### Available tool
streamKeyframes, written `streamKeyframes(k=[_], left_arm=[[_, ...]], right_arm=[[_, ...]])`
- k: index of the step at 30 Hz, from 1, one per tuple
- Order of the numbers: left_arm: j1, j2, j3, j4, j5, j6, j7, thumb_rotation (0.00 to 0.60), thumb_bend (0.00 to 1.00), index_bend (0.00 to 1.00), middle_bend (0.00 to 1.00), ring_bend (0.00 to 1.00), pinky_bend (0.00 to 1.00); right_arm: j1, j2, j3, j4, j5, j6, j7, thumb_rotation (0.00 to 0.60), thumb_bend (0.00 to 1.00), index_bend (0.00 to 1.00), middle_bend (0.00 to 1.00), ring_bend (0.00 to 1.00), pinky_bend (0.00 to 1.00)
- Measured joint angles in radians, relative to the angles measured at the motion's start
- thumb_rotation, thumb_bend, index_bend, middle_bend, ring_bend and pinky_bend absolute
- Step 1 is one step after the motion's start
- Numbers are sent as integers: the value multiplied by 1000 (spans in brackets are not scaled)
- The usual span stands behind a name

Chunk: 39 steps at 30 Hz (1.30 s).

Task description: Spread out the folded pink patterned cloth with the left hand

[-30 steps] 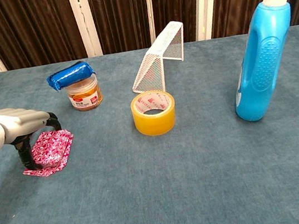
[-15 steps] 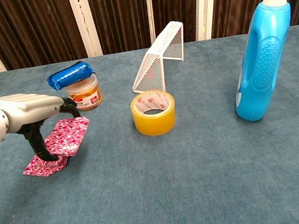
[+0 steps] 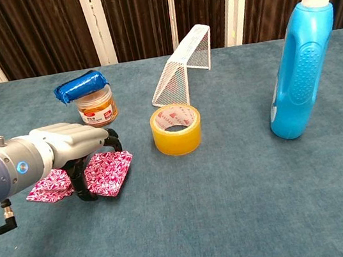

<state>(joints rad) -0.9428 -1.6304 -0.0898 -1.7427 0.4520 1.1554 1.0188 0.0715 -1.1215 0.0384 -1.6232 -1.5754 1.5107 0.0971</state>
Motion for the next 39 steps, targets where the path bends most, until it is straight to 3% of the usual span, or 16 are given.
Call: streamKeyframes(k=[9, 28, 39], left_arm=[[-3, 11, 3, -13, -4, 3, -17, 600, 262, 10, 0, 0, 0], [34, 125, 41, -14, -45, 33, -47, 600, 262, 129, 0, 0, 0], [34, 119, 45, 44, -85, -11, -54, 600, 262, 165, 0, 0, 0]], right_arm=[[-1, -2, -1, 0, -1, 1, -5, 600, 363, 0, 0, 0, 87], [0, -1, -3, -3, -2, -2, -9, 600, 363, 0, 0, 0, 87], [1, -1, -1, -3, 2, -3, -9, 600, 363, 0, 0, 0, 87]])
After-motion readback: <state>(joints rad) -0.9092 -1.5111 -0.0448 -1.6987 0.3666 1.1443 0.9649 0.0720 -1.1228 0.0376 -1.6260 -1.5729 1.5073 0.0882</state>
